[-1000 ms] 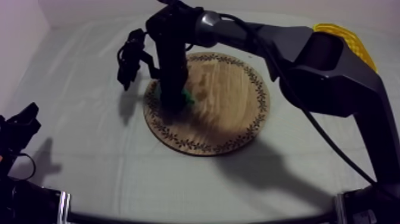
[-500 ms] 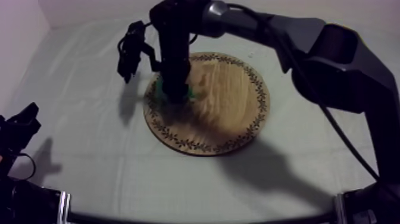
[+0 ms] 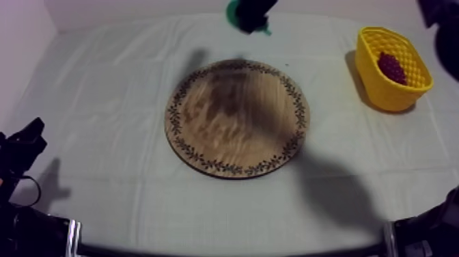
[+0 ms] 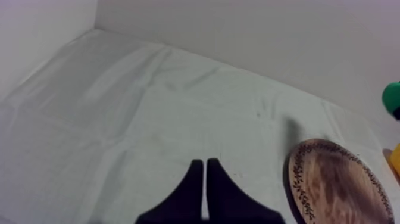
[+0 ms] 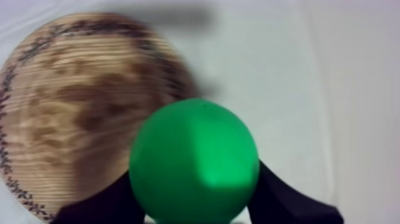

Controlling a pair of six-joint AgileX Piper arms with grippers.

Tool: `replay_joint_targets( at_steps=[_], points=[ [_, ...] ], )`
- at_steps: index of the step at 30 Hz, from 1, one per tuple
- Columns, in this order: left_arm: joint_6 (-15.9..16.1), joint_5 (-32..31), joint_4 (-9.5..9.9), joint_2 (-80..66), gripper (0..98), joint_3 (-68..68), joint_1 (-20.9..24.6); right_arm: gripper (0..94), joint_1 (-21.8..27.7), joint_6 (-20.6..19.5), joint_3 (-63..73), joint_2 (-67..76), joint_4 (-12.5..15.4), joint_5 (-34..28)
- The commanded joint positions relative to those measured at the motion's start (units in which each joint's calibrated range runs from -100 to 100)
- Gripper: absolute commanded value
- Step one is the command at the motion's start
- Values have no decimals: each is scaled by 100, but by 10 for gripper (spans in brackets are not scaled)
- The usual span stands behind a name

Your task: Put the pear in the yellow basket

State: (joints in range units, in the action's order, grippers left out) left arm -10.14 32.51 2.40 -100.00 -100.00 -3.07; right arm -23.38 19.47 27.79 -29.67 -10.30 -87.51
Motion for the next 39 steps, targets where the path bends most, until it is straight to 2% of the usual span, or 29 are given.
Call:
replay_joint_targets(
  at_steps=[1,12,20,34,39],
  points=[
    [1,-1,2,0,1,0,-1,379,252,-272,-327,511,-125,198],
    [1,-1,2,0,1,0,-1,398,1318,-1273,-1641,1642,-553,693],
    [1,-1,2,0,1,0,-1,400,2058,-1846,-2595,2127,-802,1004],
    [1,-1,2,0,1,0,-1,397,2834,-2152,-4781,2423,-907,1864],
    [1,-1,2,0,1,0,-1,412,2970,-2051,-5066,2111,-756,2202]
  ],
)
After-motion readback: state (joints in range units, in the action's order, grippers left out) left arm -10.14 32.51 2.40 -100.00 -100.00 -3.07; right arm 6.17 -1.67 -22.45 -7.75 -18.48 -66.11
